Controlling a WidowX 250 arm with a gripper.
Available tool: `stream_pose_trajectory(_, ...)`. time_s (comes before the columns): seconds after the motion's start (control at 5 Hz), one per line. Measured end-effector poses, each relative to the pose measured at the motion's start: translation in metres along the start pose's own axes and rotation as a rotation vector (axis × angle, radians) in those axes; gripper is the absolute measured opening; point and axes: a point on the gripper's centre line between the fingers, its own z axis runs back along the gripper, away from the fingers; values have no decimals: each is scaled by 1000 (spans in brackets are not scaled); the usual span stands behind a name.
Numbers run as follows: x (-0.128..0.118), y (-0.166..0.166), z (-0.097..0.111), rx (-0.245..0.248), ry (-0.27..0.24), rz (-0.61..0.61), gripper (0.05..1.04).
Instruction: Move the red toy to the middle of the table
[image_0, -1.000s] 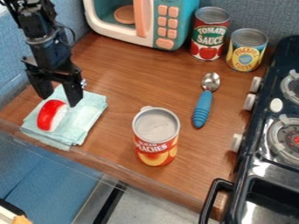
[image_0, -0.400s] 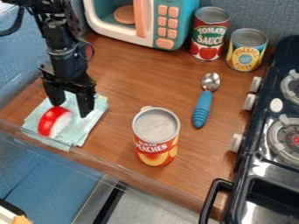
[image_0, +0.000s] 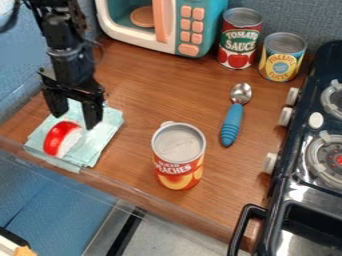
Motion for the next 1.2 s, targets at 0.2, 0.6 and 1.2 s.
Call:
stream_pose_trajectory(0.2,-7,4,-2,3,14,12,999)
stream_pose_trajectory(0.6,-19,3,-15,2,43,20,999)
stream_pose_trajectory(1.2,-21,-2,-20,-4,71,16,576)
